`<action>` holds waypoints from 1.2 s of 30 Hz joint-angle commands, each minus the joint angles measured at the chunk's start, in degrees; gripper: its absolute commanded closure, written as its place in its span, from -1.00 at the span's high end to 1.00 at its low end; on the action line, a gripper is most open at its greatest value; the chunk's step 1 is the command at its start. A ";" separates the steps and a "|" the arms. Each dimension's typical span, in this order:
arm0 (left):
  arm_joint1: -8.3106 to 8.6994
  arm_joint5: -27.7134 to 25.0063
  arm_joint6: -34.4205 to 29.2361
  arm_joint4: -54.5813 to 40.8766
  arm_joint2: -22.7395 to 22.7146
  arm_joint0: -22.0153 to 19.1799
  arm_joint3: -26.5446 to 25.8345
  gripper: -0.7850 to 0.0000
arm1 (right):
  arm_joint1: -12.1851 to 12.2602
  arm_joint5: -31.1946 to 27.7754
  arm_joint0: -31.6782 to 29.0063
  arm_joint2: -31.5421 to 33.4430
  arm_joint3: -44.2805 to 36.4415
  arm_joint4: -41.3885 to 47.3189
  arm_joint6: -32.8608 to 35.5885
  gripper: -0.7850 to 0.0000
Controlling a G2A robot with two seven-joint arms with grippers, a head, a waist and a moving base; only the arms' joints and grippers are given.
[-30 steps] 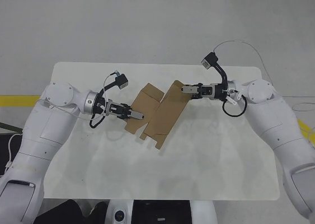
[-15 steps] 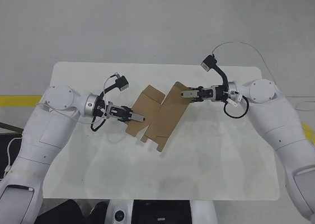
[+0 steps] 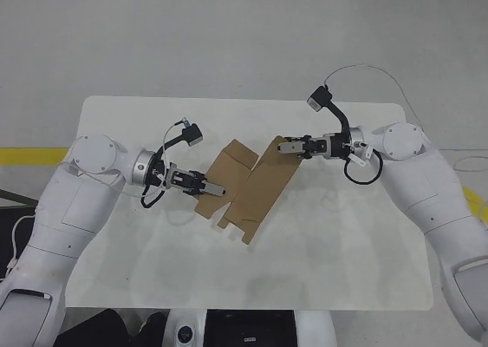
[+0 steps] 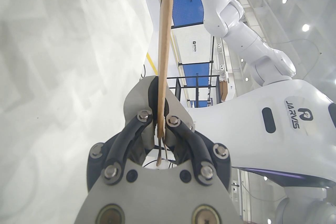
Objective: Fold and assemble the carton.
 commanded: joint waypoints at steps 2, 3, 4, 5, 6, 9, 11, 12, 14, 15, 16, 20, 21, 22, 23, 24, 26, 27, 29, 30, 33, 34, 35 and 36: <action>0.03 -0.11 0.10 0.05 0.21 -0.10 0.09 -1.00 | 0.00 0.45 0.29 -0.88 -0.73 0.20 0.44 1.00; 0.04 -0.13 0.18 0.06 0.22 -0.14 0.19 -1.00 | 0.05 0.62 0.33 -1.14 -1.02 0.23 0.62 1.00; 0.06 -0.14 0.24 -0.03 0.20 -0.17 0.30 -1.00 | 0.12 0.85 0.35 -1.40 -1.48 0.33 0.85 1.00; 0.09 -0.14 0.29 -0.07 0.17 -0.21 0.41 -1.00 | 0.21 1.14 0.38 -1.68 -1.95 0.35 1.14 1.00; 0.11 -0.13 0.30 -0.08 0.15 -0.27 0.49 -1.00 | 0.30 1.44 0.40 -1.99 -2.45 0.31 1.44 1.00; 0.17 -0.15 0.35 -0.26 0.13 -0.36 0.61 -1.00 | 0.56 2.38 0.48 -3.05 -3.48 0.04 2.38 1.00; 0.20 -0.26 0.41 -0.34 0.16 -0.35 0.62 -1.00 | 0.68 2.70 0.57 -3.75 -3.79 -0.02 2.70 1.00; 0.22 -0.27 0.43 -0.44 0.18 -0.35 0.61 -1.00 | 0.73 2.65 0.64 -3.98 -3.76 0.10 2.65 1.00; 0.25 -0.28 0.43 -0.49 0.21 -0.36 0.61 -1.00 | 0.82 2.49 0.76 -4.32 -3.65 0.27 2.49 0.26; 0.26 -0.19 0.39 -0.52 0.24 -0.36 0.63 -1.00 | 0.86 2.40 0.85 -4.53 -3.58 0.37 2.40 -0.09; 0.30 -0.16 0.40 -0.55 0.23 -0.39 0.67 -1.00 | 0.93 2.25 0.98 -4.79 -3.56 0.46 2.25 -0.25; 0.40 -0.14 0.52 -0.55 0.20 -0.38 0.74 -1.00 | 1.15 1.98 1.38 -5.51 -3.36 0.84 1.98 -0.64; 0.41 -0.15 0.52 -0.56 0.20 -0.37 0.73 -1.00 | 1.18 1.96 1.46 -5.63 -3.33 0.87 1.96 -0.68; 0.45 -0.16 0.51 -0.58 0.18 -0.36 0.72 -1.00 | 1.27 1.94 1.63 -5.82 -3.20 0.99 1.94 -0.69; 0.47 -0.16 0.50 -0.60 0.17 -0.36 0.72 -1.00 | 1.32 1.90 1.71 -5.89 -3.07 1.02 1.90 -0.73; 0.49 -0.16 0.47 -0.67 0.14 -0.36 0.73 -1.00 | 1.39 1.84 1.80 -6.02 -2.97 1.12 1.84 -0.73; 0.56 -0.12 0.45 -0.80 0.03 -0.37 0.80 -1.00 | 1.52 1.62 1.92 -6.23 -2.76 1.39 1.62 -0.83; 0.59 -0.10 0.43 -0.91 -0.02 -0.36 0.79 -1.00 | 1.58 1.54 1.96 -6.35 -2.71 1.51 1.54 -0.87; 0.66 -0.09 0.33 -1.03 -0.09 -0.35 0.77 -1.00 | 1.72 1.37 2.04 -6.65 -2.77 1.85 1.37 -1.00; 0.68 -0.08 0.31 -1.05 -0.11 -0.34 0.77 -1.00 | 1.75 1.32 2.05 -6.73 -2.79 1.96 1.32 -1.00; 0.75 -0.10 0.30 -1.25 -0.13 -0.29 0.73 -1.00 | 1.90 1.26 2.16 -7.10 -2.89 2.53 1.26 -1.00; 0.77 -0.10 0.31 -1.27 -0.12 -0.29 0.73 -1.00 | 1.97 1.26 2.23 -7.28 -2.96 2.65 1.26 -1.00; 0.79 -0.10 0.31 -1.28 -0.12 -0.29 0.73 -1.00 | 2.00 1.23 2.26 -7.35 -2.97 2.75 1.23 -1.00; 0.81 0.00 0.37 -1.27 -0.11 -0.29 0.77 -1.00 | 2.05 1.18 2.30 -7.46 -2.99 2.90 1.18 -1.00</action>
